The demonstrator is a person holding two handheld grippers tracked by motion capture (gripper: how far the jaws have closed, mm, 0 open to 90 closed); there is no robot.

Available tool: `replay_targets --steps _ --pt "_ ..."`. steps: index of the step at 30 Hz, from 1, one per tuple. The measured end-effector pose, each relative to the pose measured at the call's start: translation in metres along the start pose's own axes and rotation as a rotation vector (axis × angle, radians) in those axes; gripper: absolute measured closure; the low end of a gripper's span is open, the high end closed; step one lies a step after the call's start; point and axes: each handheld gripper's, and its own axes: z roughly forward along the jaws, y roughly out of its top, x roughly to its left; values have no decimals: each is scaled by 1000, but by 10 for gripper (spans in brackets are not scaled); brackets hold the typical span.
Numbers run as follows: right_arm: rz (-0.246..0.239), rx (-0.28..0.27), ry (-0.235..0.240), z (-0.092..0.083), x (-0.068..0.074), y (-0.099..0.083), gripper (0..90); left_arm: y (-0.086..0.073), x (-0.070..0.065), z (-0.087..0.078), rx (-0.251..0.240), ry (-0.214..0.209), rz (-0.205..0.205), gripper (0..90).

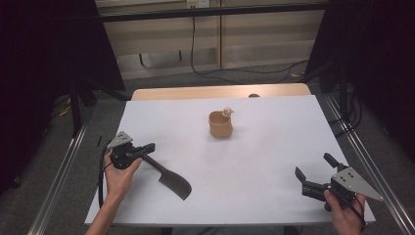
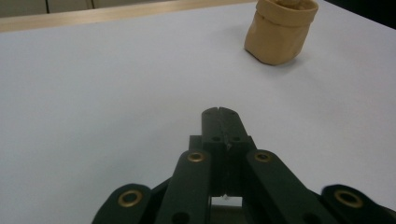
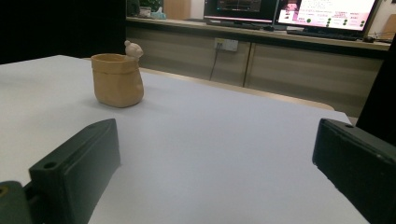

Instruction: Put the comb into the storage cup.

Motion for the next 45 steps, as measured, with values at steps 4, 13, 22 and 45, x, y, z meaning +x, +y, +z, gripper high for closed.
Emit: replay_targets --steps 4,13,22,45 --pt "-1 1 -2 0 0 0 0 9 1 1 23 11 19 900" --pt "-3 1 2 0 0 0 0 8 1 14 117 47 63 900" --pt "-5 4 3 1 0 0 0 3 5 20 176 84 82 900" --pt "-13 10 8 1 1 -1 0 -13 16 22 226 116 59 900"
